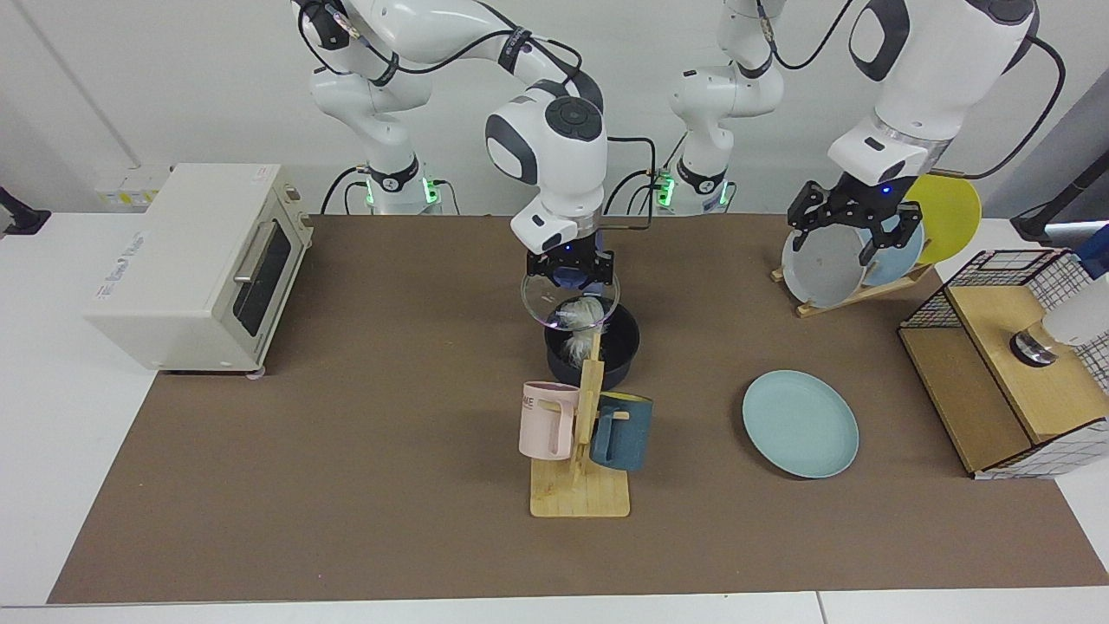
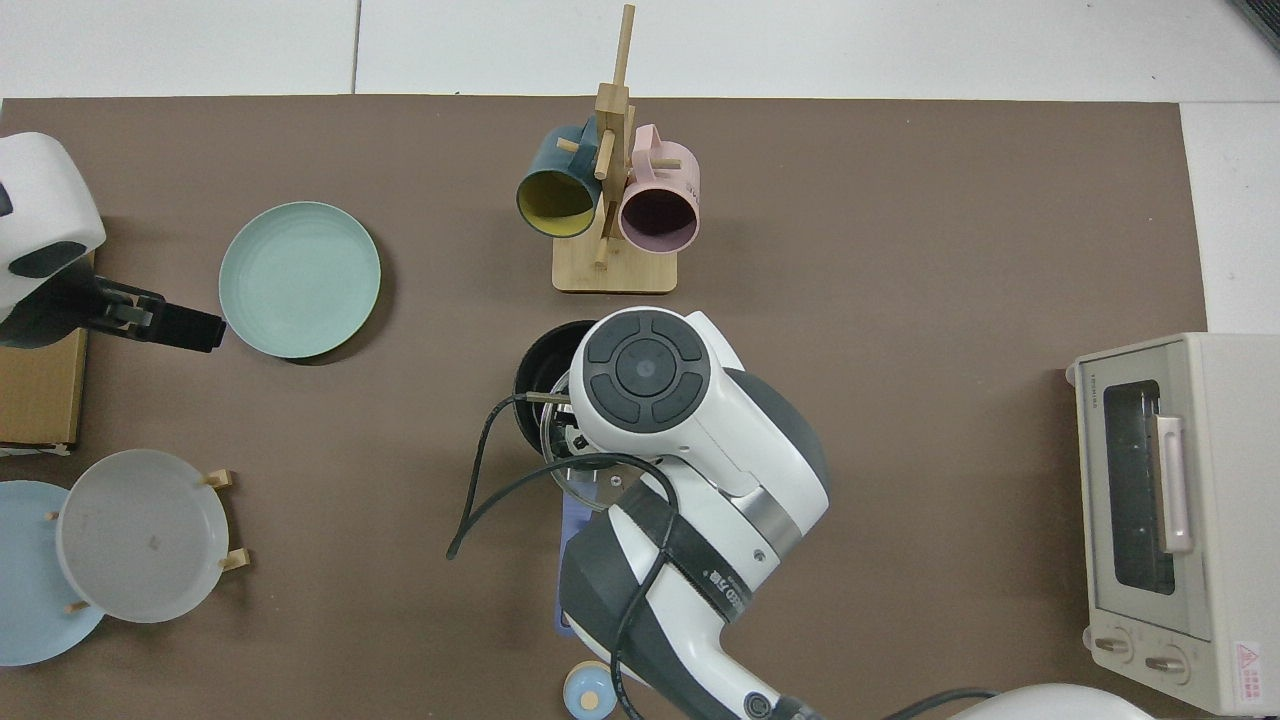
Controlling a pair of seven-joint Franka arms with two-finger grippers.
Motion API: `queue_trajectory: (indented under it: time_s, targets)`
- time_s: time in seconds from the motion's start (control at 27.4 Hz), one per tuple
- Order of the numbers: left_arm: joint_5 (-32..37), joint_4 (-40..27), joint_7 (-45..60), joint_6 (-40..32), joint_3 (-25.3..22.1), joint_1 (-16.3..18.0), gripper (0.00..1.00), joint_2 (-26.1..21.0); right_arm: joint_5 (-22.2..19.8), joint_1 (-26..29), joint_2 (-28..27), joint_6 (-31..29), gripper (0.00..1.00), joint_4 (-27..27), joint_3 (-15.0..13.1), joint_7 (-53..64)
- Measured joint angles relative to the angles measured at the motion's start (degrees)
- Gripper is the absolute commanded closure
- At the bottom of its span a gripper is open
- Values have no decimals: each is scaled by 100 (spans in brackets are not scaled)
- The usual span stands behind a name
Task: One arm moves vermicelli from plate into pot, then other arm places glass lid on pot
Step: 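Carry the glass lid over the saucepan with the right gripper, then lower the glass lid onto the saucepan with the right gripper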
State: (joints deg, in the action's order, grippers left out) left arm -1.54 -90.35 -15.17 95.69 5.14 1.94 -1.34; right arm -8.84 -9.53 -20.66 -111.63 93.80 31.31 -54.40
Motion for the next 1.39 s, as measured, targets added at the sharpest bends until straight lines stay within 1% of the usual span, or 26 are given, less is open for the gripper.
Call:
queue_trajectory:
  time_s: [0.18, 0.44, 0.62, 0.91, 1.39]
  targets:
    - [0, -2, 217, 42, -53, 7, 0, -2, 0, 37, -8, -541, 100, 332, -2, 0]
    - [0, -4, 348, 59, -46, 4, 0, -2, 0, 38, -22, -1037, 100, 617, 4, -18]
    - [0, -5, 366, 83, -47, 4, 0, -2, -1, 37, -69, -1275, 100, 691, 5, -53]
    - [0, -8, 371, 108, -48, 5, 0, -3, -235, 30, -179, -1506, 100, 681, 7, -371]
    - [-4, -9, 372, 111, 65, -13, 0, -3, -316, 26, -282, -1554, 100, 560, 1, -560]
